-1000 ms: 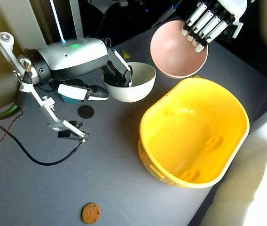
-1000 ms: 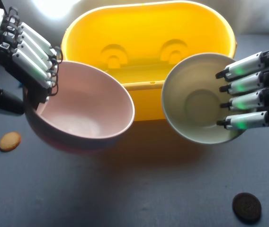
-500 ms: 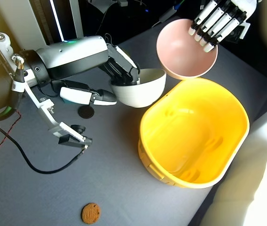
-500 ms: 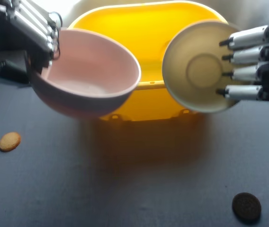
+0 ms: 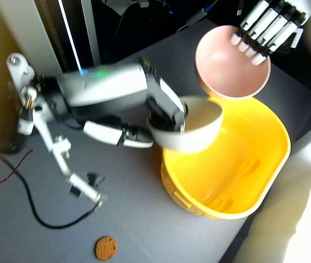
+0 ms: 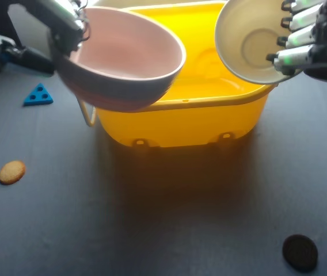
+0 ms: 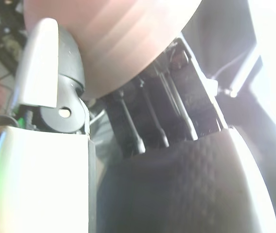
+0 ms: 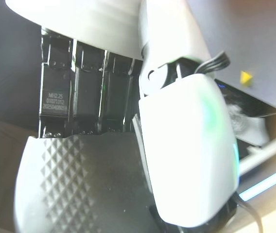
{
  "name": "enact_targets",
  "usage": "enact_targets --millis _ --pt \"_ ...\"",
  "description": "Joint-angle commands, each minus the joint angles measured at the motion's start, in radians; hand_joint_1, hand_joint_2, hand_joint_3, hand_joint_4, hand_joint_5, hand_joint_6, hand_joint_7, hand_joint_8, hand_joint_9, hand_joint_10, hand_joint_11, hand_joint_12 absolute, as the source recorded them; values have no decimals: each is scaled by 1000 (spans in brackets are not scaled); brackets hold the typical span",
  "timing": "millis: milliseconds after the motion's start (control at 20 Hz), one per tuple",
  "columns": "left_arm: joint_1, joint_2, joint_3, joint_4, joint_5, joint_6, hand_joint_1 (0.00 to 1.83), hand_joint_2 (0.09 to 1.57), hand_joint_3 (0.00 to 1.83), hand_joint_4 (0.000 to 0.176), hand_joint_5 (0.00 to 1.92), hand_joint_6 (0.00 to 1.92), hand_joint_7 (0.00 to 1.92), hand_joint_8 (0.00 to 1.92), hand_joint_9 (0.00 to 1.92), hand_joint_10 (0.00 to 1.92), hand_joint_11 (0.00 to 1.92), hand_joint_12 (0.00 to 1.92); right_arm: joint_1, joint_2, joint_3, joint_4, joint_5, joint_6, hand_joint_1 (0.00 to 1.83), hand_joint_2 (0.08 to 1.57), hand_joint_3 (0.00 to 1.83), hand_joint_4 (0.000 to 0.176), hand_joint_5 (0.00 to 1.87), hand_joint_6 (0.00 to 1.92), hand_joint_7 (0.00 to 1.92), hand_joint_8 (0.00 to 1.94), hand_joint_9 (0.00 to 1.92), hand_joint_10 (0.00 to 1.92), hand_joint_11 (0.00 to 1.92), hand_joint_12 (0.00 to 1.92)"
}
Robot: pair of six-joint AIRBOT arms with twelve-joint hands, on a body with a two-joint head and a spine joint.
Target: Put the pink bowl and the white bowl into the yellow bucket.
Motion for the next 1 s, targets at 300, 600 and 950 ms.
enact_targets --millis 300,600,950 --pt "-22 -101 100 -85 -11 24 1363 1139 0 0 876 1197 902 1072 895 1112 748 967 33 -58 85 141 32 150 1398 1036 0 0 983 890 1221 542 1144 822 1002 761" --pt "-25 -177 198 -68 12 38 1367 1131 0 0 882 1172 919 1046 915 1102 750 971 31 -82 94 149 17 170 1399 1034 0 0 978 880 1239 511 1156 805 1016 723" --pt "-38 -234 313 -58 16 40 1367 1129 4 0 896 1146 925 1032 894 1138 734 978 24 -98 107 164 0 179 1396 1045 0 0 969 908 1151 669 1151 812 1005 752"
